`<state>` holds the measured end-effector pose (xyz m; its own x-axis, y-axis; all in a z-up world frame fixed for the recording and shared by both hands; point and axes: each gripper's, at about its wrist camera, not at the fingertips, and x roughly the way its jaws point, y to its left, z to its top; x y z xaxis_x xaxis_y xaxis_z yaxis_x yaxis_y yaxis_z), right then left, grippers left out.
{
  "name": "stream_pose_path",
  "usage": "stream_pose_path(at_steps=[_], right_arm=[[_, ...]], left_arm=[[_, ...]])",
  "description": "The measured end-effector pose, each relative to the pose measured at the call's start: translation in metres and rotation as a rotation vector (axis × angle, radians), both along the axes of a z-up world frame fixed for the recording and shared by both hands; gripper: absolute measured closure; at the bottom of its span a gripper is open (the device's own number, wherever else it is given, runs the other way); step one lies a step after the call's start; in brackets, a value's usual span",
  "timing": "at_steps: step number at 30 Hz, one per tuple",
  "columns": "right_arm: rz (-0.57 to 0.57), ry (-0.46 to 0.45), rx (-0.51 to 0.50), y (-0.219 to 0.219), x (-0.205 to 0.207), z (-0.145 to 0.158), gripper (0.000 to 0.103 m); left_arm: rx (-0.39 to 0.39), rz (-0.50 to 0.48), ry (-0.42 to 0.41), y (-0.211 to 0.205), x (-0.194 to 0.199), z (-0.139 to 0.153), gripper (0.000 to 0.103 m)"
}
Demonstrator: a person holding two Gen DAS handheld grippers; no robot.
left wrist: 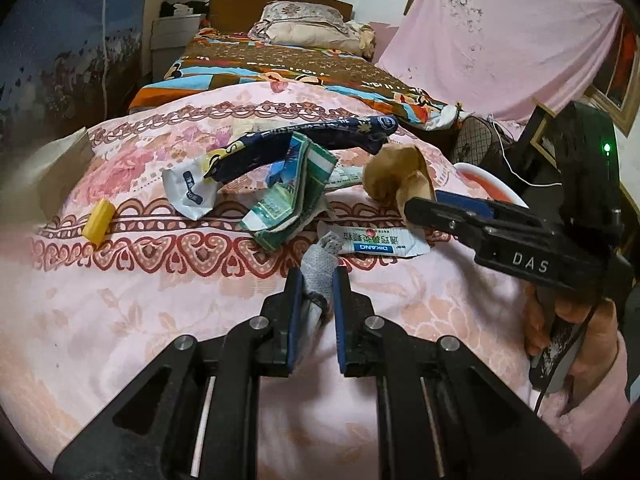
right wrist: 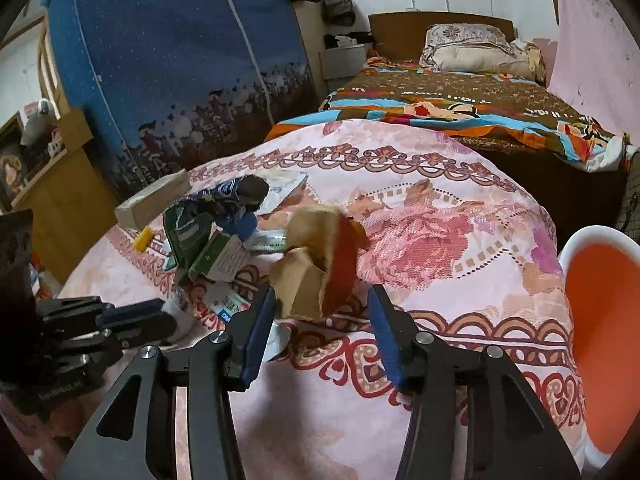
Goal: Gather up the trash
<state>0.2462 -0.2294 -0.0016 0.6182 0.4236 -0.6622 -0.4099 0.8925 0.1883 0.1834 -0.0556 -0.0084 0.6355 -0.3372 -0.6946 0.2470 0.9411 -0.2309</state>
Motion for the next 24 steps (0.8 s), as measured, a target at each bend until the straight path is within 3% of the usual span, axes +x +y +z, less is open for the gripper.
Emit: stream_pose_path(at_steps=[6, 7, 9, 17, 21, 24], right_arm=[[-0.054, -0.040, -0.038, -0.004, -0.003, 0.003, 0.058], [-0.071, -0.047, -0.057, -0.005, -0.003, 0.004, 0.061], [-0.071, -0.053, -0.056, -0.007, -0.003, 0.005, 0.080], [-0.060, -0.066, -0.009, -0.015, -0.005, 0.007, 0.097], [-0.094, -0.145, -0.055, -0.016, -0.013, 0.016, 0.097], [-0.105, -0.154, -0.066, -0.019, -0.012, 0.018, 0.097]], left_arm=[[-0.034, 0.015, 0.001, 0.005, -0.002, -0.003, 0.103], [-0.038, 0.016, 0.002, 0.006, -0.002, -0.003, 0.103], [-0.042, 0.017, 0.002, 0.006, -0.002, -0.004, 0.103], [-0.040, 0.015, -0.004, 0.005, -0.003, -0.005, 0.103], [-0.046, 0.016, -0.003, 0.006, -0.003, -0.006, 0.103], [-0.046, 0.016, -0.003, 0.006, -0.003, -0.005, 0.103]])
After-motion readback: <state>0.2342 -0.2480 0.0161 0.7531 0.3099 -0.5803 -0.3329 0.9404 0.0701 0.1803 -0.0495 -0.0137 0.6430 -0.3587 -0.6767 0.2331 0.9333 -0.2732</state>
